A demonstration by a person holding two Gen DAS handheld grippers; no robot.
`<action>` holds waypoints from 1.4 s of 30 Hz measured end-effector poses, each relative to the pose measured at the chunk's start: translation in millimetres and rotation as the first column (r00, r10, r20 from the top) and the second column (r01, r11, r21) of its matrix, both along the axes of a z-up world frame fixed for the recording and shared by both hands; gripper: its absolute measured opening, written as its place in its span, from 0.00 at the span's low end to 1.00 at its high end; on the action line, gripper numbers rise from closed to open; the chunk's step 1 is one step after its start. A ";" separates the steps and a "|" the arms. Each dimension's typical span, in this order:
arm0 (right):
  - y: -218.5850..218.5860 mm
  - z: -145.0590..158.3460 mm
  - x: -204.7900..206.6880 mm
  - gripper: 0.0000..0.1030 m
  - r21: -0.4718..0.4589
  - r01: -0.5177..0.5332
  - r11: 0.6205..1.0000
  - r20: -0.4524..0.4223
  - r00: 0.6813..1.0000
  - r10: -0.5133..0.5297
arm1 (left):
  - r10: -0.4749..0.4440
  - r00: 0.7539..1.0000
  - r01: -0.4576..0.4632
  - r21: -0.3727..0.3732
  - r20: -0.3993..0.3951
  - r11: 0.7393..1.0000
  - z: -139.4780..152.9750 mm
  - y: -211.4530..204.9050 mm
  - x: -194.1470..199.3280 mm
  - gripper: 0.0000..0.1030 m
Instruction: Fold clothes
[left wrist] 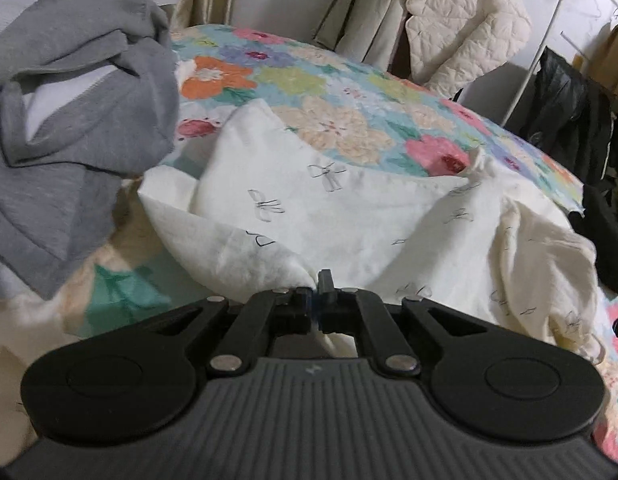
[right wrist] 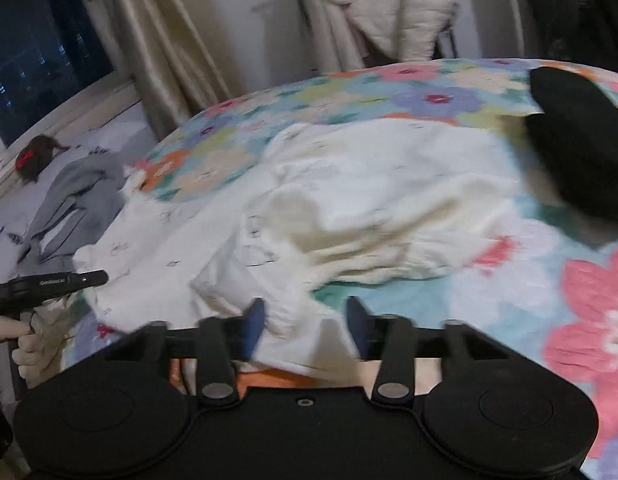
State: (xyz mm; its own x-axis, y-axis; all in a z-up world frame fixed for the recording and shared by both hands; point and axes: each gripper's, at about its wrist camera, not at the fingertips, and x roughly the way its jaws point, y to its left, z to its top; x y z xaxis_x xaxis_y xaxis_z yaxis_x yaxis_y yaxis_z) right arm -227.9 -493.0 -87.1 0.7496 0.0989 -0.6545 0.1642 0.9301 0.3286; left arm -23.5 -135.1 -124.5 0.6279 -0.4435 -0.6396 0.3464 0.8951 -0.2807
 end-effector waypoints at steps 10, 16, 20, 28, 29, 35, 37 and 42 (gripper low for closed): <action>-11.5 -36.4 -11.8 0.55 0.188 0.132 0.973 -0.103 0.988 -0.114 | -0.014 0.991 0.033 -0.140 0.132 0.990 18.9 12.9 -17.8 0.17; -21.4 -1.7 -37.5 0.55 0.233 0.180 0.956 -0.095 0.982 -0.162 | 0.014 0.989 0.002 -0.113 0.149 0.994 34.7 23.5 -15.5 0.25; -24.3 55.6 -72.6 0.55 0.268 0.190 0.945 -0.062 0.982 -0.180 | 0.125 0.964 -0.099 -0.121 0.233 0.988 66.7 62.8 -13.2 0.34; -23.9 166.2 -137.0 0.56 0.299 0.180 0.937 0.008 0.982 -0.191 | 0.290 0.840 -0.304 -0.044 0.460 0.952 170.6 158.9 -15.9 0.35; -19.9 161.4 -133.9 0.61 0.276 0.167 0.947 0.004 0.985 -0.175 | 0.277 0.839 -0.302 -0.023 0.467 0.953 178.2 163.4 -16.2 0.35; 10.1 101.4 -99.6 0.63 0.070 0.070 0.995 -0.040 0.997 -0.068 | -0.170 0.930 0.174 0.016 0.326 0.985 135.5 103.7 -13.5 0.37; 17.0 54.9 -73.5 0.63 0.006 0.053 0.999 -0.036 0.998 -0.053 | -0.297 0.914 0.322 -0.049 0.277 0.946 102.1 64.5 -22.4 0.37; 7.2 -13.0 -26.0 0.63 0.012 0.052 0.999 -0.034 0.998 -0.051 | -0.546 0.820 0.568 -0.125 0.172 0.813 30.2 -40.4 -53.5 0.39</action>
State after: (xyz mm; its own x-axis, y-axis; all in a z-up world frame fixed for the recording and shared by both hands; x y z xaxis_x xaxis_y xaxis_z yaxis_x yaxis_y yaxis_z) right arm -253.9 -485.7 -100.1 0.7312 0.0692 -0.6786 0.2233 0.9158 0.3340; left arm -77.1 -175.6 -94.4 0.3090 -0.8317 -0.4614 0.8127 0.4828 -0.3261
